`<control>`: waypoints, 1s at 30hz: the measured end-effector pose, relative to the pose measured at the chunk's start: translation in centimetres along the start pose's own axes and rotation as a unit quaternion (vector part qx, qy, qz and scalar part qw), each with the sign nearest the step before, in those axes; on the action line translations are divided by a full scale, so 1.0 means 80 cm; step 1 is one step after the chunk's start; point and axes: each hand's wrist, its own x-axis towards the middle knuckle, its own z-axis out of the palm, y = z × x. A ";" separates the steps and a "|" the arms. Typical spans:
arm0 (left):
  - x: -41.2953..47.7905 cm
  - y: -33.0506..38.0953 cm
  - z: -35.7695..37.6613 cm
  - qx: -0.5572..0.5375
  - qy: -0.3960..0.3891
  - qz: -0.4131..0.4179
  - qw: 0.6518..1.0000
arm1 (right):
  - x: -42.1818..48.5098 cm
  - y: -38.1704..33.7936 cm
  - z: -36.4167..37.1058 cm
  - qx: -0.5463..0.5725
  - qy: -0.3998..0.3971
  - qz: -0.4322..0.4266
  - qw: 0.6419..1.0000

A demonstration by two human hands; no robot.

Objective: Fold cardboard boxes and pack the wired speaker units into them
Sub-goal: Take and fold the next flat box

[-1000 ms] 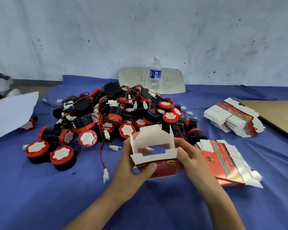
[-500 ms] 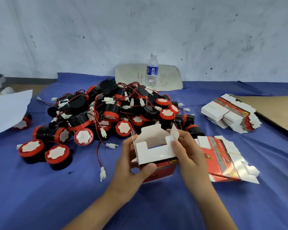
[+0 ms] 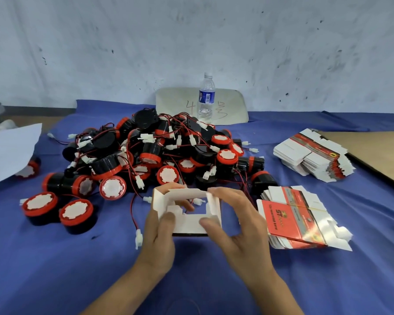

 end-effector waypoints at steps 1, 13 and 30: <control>0.000 0.000 -0.001 -0.003 -0.002 -0.006 1.000 | 0.000 0.000 -0.002 -0.005 -0.003 -0.016 1.000; 0.008 -0.003 0.001 -0.185 -0.010 -0.251 0.950 | 0.003 0.004 -0.008 -0.170 -0.008 -0.140 0.975; 0.002 0.003 0.006 -0.092 -0.079 -0.132 0.984 | 0.000 0.028 -0.012 0.218 -0.042 0.224 0.949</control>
